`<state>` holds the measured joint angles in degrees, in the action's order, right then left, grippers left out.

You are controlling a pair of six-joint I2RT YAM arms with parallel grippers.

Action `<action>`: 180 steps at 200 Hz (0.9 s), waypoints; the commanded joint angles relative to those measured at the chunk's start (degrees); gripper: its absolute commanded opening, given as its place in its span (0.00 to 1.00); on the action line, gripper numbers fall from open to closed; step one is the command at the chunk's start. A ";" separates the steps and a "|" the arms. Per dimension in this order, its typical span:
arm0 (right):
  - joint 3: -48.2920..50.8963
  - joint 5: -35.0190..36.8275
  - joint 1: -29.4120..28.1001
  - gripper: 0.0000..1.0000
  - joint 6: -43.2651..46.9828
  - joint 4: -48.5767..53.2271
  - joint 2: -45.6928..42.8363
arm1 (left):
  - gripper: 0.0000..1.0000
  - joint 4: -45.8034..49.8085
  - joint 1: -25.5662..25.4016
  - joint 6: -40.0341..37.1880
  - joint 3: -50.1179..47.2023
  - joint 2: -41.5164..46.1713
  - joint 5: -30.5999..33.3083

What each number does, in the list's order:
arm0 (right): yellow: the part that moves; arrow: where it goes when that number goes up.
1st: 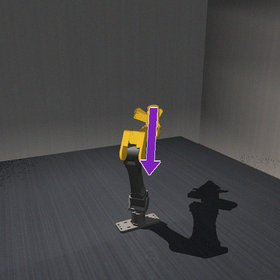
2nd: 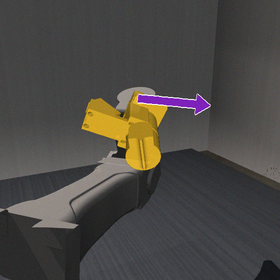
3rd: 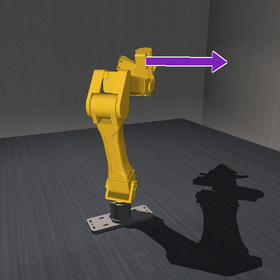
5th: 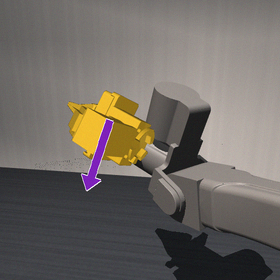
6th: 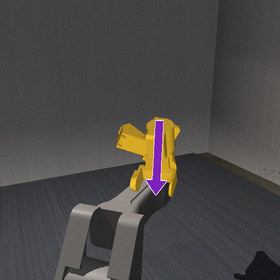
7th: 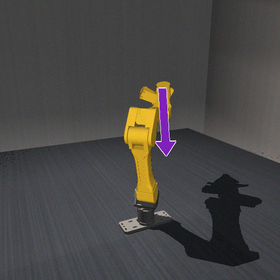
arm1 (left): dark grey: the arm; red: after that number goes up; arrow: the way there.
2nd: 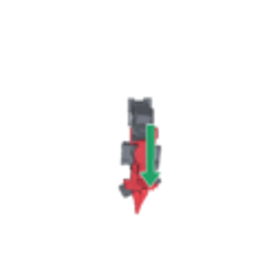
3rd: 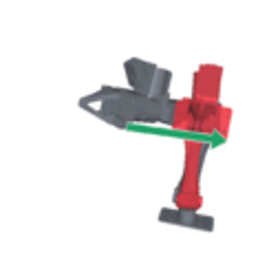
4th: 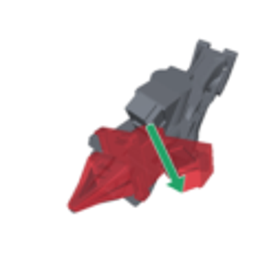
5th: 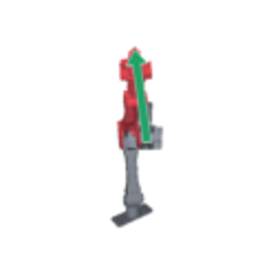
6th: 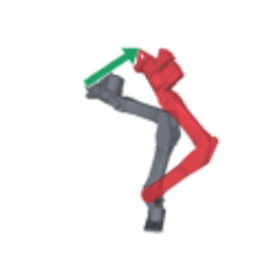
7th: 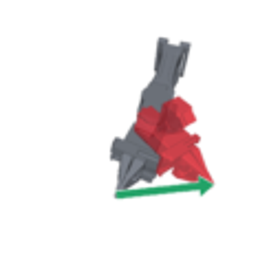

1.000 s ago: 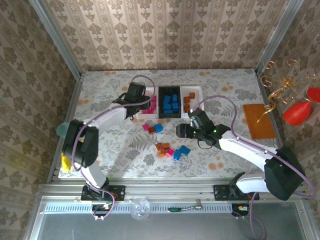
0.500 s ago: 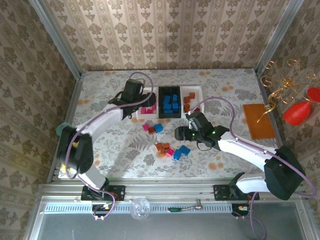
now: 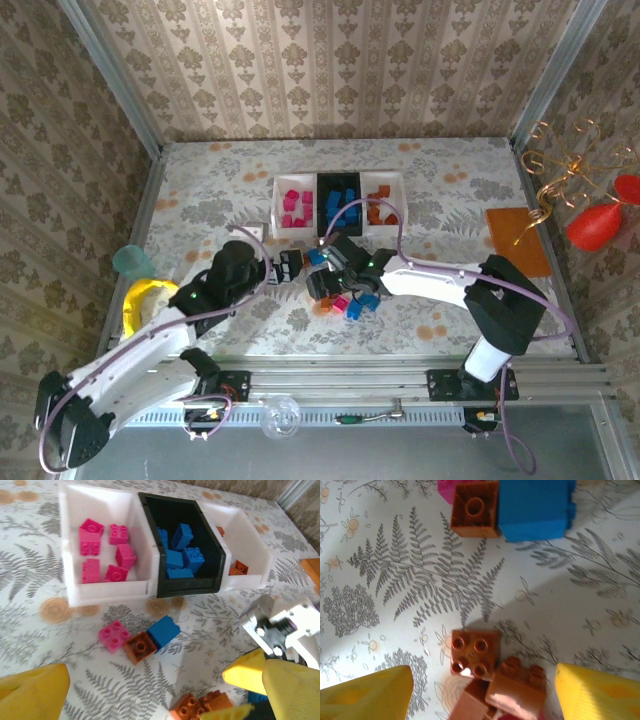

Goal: Sort the legos into containers by color

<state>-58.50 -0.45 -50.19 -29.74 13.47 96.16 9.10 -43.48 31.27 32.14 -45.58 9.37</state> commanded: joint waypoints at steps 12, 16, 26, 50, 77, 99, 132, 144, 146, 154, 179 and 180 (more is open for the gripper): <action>-2.93 3.29 -1.57 0.76 2.14 3.58 3.01 | 1.00 6.08 -0.46 3.83 -3.93 9.34 5.33; -2.98 3.70 -1.64 0.76 2.01 3.97 3.26 | 1.00 6.65 -0.44 4.01 -4.41 10.09 5.56; -2.89 4.70 -1.77 0.76 1.58 4.68 3.42 | 1.00 7.78 -0.44 4.40 -5.41 11.74 5.90; -1.43 7.87 -1.84 0.75 -0.08 5.40 2.23 | 1.00 8.49 -0.46 5.62 -7.87 13.87 5.75; -1.24 8.02 -1.90 0.75 -0.71 6.21 2.30 | 1.00 8.03 -0.44 6.00 -9.11 13.64 5.53; -1.36 6.70 -1.88 0.71 -2.30 6.62 3.48 | 1.00 7.73 -0.46 5.69 -9.11 12.91 5.38; -0.42 5.09 -1.85 0.66 -4.07 5.50 4.40 | 1.00 8.03 -0.46 5.48 -9.11 12.69 5.35; -0.20 4.47 -1.99 0.64 -4.52 5.16 4.50 | 1.00 8.22 -0.46 5.32 -9.11 12.67 5.40; -0.19 4.44 -1.94 0.63 -4.54 5.16 4.55 | 1.00 8.26 -0.44 5.30 -9.11 12.63 5.40; -0.19 4.62 -1.92 0.61 -4.67 5.37 4.74 | 1.00 8.48 -0.46 5.29 -9.11 12.63 5.61; 0.04 5.56 -1.97 0.53 -4.75 5.72 5.00 | 1.00 8.71 -0.46 5.38 -9.29 12.62 5.75; 0.09 5.60 -1.99 0.53 -4.73 5.70 5.00 | 1.00 8.68 -0.46 5.38 -9.29 12.62 5.70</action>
<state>-59.37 4.71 -51.75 -33.43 18.20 99.90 16.88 -43.81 36.05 23.22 -32.99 14.02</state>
